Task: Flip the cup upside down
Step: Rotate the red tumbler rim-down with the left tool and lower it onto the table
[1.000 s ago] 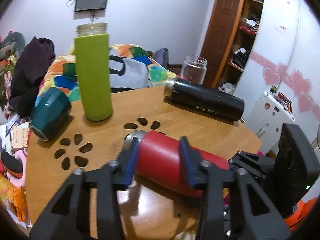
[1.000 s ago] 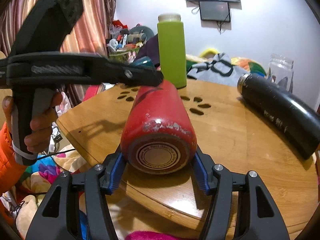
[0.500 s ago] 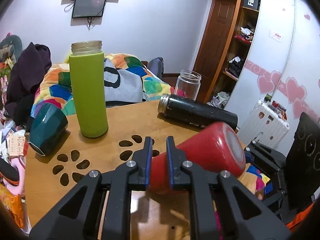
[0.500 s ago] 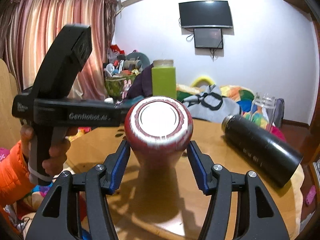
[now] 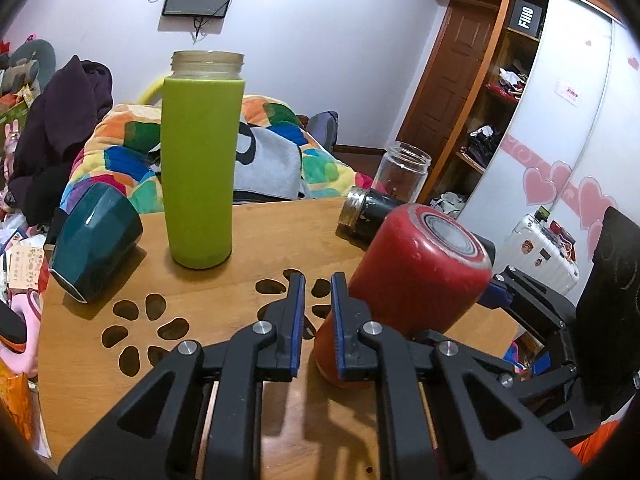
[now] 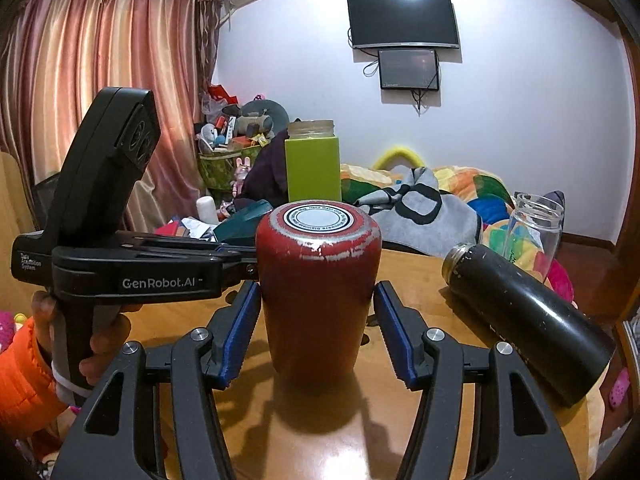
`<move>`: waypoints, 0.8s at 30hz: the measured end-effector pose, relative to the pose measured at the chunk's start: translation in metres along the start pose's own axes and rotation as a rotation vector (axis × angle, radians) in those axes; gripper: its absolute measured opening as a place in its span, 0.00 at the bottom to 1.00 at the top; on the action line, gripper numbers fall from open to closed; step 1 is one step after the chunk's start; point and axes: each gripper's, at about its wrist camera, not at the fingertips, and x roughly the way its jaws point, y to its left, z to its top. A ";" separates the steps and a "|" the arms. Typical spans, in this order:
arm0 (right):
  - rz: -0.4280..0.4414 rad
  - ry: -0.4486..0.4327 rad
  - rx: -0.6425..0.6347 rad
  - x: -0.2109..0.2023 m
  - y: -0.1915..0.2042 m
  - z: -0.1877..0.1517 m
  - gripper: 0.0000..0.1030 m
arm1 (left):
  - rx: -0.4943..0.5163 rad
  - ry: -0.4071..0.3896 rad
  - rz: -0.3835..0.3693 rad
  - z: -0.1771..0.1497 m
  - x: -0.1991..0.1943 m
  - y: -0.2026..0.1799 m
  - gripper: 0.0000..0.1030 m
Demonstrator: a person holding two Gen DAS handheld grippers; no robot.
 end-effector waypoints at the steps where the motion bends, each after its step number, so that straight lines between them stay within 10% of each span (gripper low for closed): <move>1: -0.002 0.005 -0.002 0.002 0.001 0.001 0.53 | -0.003 0.000 -0.001 0.000 0.000 0.001 0.11; 24: 0.039 0.046 0.031 0.007 -0.002 0.000 0.54 | -0.022 0.022 0.031 -0.006 0.002 0.006 0.11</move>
